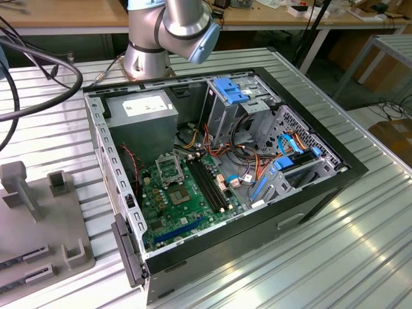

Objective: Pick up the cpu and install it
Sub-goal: 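Pick up the cpu and move it towards the insertion slot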

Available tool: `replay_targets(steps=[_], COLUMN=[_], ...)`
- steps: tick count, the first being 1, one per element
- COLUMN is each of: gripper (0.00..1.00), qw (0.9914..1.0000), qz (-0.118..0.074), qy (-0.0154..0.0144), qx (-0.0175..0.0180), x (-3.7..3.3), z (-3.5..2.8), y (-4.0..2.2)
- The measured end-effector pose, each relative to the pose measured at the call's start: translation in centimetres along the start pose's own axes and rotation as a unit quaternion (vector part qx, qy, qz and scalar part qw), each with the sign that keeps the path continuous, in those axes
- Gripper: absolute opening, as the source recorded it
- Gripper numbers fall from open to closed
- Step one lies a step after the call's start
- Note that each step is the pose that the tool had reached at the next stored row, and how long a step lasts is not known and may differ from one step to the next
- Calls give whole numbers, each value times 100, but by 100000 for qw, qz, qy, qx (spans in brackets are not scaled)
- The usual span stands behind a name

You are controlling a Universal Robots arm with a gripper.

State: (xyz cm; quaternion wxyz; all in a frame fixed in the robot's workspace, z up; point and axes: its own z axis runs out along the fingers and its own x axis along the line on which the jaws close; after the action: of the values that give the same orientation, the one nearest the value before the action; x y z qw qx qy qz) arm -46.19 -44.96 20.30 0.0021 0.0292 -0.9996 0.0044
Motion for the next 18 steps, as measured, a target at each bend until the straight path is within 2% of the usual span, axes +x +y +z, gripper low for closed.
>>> replay_targets(steps=[5,9,18], gripper=[47,47,47], qw=[100000,100000,99999], qz=[222,291,290], qy=[62,65,49], qx=[-4,-15,-187], x=[0,0,0], z=[-35,-37,-75], y=[0,0,-1])
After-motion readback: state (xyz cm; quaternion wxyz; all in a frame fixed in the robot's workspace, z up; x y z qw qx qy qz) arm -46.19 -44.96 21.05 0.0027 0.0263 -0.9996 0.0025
